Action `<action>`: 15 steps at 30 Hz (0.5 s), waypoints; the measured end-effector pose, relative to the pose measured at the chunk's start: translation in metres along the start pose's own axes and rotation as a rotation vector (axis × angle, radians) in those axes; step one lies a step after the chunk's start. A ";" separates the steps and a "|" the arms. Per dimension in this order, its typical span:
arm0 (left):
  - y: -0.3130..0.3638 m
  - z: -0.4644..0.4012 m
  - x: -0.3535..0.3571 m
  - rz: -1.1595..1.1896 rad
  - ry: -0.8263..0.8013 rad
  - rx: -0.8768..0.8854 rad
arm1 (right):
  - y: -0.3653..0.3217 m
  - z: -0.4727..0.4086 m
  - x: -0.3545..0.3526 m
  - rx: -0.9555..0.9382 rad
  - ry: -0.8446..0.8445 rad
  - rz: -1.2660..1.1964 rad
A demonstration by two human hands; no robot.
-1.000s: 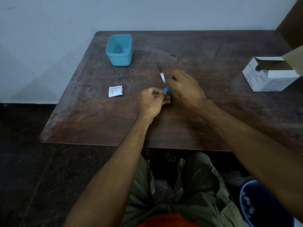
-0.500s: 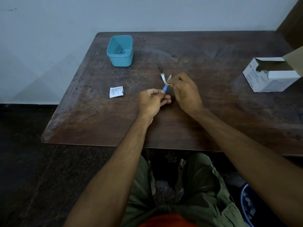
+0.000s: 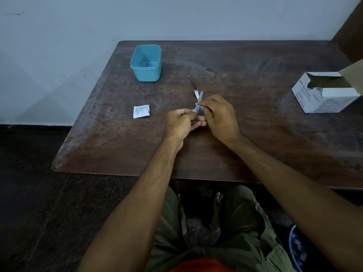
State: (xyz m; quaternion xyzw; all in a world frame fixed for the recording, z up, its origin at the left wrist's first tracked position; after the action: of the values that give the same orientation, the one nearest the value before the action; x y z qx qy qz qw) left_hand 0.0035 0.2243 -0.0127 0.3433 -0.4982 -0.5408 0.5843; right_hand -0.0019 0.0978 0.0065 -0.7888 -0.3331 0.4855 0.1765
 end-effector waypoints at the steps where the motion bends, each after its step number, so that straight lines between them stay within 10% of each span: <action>1: 0.000 0.000 0.000 -0.008 -0.003 -0.001 | 0.001 0.001 -0.001 0.008 0.007 -0.022; 15: -0.001 -0.003 0.001 -0.014 -0.021 -0.011 | 0.008 -0.005 -0.005 0.138 0.109 -0.110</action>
State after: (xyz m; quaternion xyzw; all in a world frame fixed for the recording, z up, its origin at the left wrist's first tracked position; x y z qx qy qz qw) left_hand 0.0063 0.2226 -0.0142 0.3379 -0.4989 -0.5510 0.5773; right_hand 0.0040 0.0890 0.0070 -0.7805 -0.3315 0.4533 0.2748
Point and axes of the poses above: each hand's wrist, its own z-axis away from the middle knuckle, its own x-axis out of the palm, y = z × x, the point moved 4 cm from there along -z, towards the middle knuckle, and after that the axes turned 3 degrees about -y, right-handed, at the moved point
